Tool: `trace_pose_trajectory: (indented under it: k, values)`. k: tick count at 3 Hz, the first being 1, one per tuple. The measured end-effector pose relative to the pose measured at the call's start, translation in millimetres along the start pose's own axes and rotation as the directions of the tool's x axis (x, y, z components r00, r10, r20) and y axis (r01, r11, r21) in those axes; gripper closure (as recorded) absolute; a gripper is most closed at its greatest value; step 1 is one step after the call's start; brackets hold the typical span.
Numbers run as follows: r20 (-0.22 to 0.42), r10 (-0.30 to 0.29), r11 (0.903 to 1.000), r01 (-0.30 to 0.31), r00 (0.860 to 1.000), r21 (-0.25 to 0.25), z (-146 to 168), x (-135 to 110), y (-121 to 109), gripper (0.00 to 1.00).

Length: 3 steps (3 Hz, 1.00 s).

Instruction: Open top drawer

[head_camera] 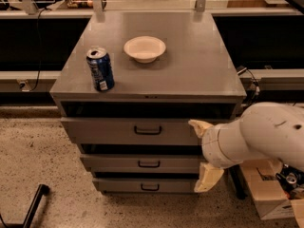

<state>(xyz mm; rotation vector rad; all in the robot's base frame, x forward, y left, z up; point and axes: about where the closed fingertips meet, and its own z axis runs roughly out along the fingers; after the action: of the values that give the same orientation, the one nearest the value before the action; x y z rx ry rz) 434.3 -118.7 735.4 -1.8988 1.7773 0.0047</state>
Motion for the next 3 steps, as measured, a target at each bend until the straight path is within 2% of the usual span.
trace_pose_trajectory:
  k: [1, 2, 3]
  values:
    - [-0.061, -0.033, 0.9993, 0.034, 0.998, 0.018, 23.5, 10.6, 4.0, 0.0]
    - [-0.085, -0.034, 0.9959, 0.041, 0.996, 0.081, 30.8, 21.9, -11.9, 0.0]
    - [-0.117, -0.039, 0.9896, 0.054, 0.992, 0.133, 32.2, 30.6, -37.4, 0.0]
